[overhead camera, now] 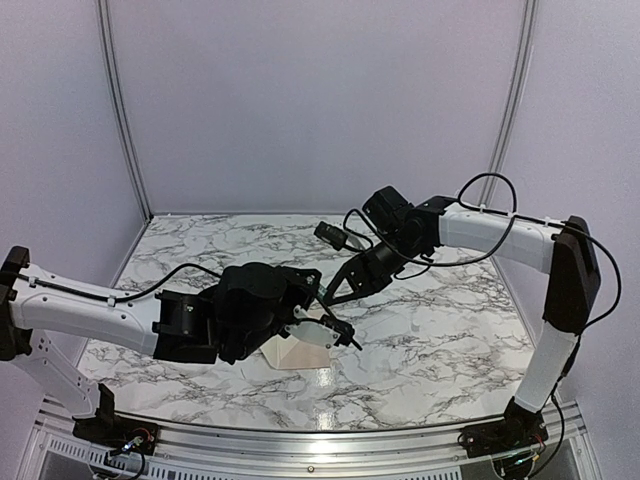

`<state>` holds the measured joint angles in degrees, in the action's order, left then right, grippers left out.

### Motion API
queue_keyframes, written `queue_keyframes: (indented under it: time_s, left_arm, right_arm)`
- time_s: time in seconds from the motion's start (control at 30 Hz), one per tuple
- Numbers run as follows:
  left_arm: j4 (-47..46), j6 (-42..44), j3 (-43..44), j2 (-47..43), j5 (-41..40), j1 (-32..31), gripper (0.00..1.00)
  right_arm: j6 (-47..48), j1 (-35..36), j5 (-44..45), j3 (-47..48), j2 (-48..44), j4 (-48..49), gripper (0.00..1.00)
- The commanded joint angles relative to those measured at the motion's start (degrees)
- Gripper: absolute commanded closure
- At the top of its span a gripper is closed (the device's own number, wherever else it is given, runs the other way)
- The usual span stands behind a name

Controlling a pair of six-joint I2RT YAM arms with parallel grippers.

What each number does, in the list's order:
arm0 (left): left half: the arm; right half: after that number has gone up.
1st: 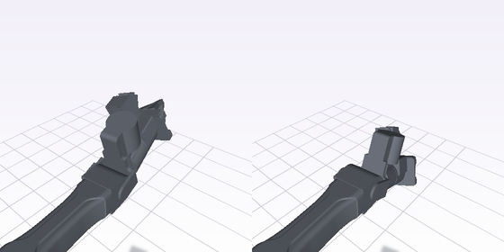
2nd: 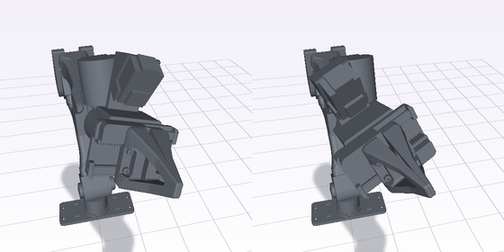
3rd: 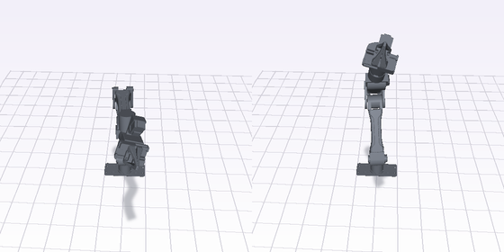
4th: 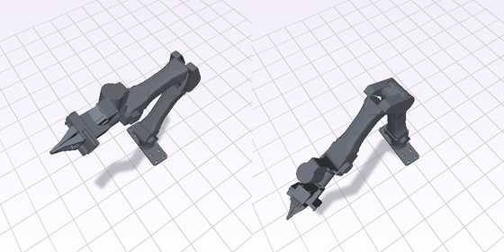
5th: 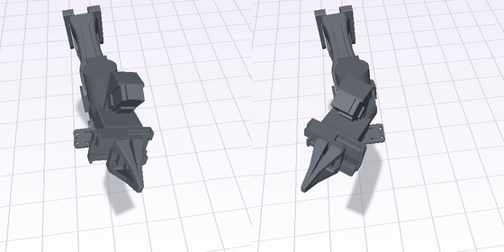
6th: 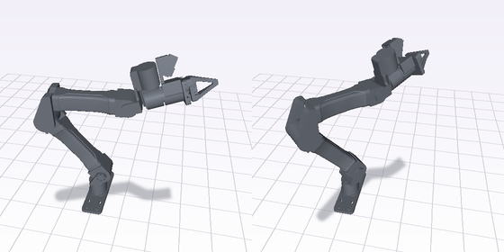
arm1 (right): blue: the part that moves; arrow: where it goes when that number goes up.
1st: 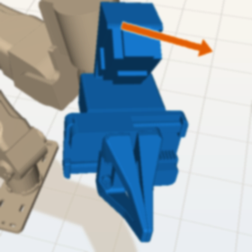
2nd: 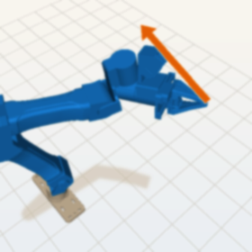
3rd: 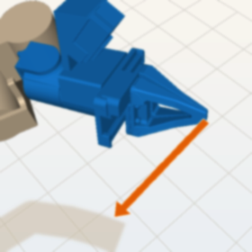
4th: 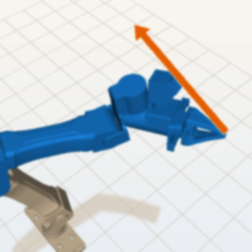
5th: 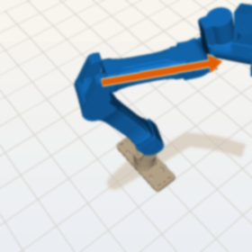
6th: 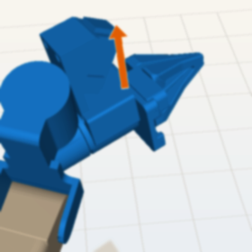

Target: Place the letter into the envelope and seal it

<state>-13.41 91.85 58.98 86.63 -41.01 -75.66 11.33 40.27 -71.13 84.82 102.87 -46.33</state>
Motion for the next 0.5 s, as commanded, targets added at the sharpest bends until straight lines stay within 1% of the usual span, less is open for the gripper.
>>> queue_keyframes:
  time_s: [0.0,0.17,0.23,0.27,0.37,0.4,0.47]
  left_arm:
    - [-4.1,1.0,0.0,0.5,-1.1,-0.1,0.75]
    - [-4.3,0.6,-0.4,0.0,-1.5,0.0,0.85]
    - [-4.3,0.1,-0.4,0.1,-1.8,0.0,0.88]
    - [-4.3,-0.5,-0.2,0.1,-1.8,0.0,0.90]
    - [-4.3,-4.5,0.5,0.2,-1.9,0.0,0.92]
    - [-4.2,-6.2,0.9,0.2,-2.1,0.0,0.93]
    - [-3.3,-12.2,1.7,0.2,-2.0,0.0,0.94]
  right_arm:
    - [-0.1,0.4,-1.6,-0.3,0.1,0.9,0.94]
    - [0.0,0.4,-1.6,-0.6,-0.4,1.0,0.94]
    - [0.1,0.5,-1.6,-0.7,-0.6,1.1,0.92]
    - [0.1,0.5,-1.6,-0.8,-0.6,1.1,0.88]
    - [1.2,0.3,-0.6,0.1,-0.9,0.0,0.66]
    - [2.8,0.0,0.3,0.9,-1.1,-1.5,0.61]
    - [6.9,-1.2,2.5,3.2,-1.6,-5.2,0.55]
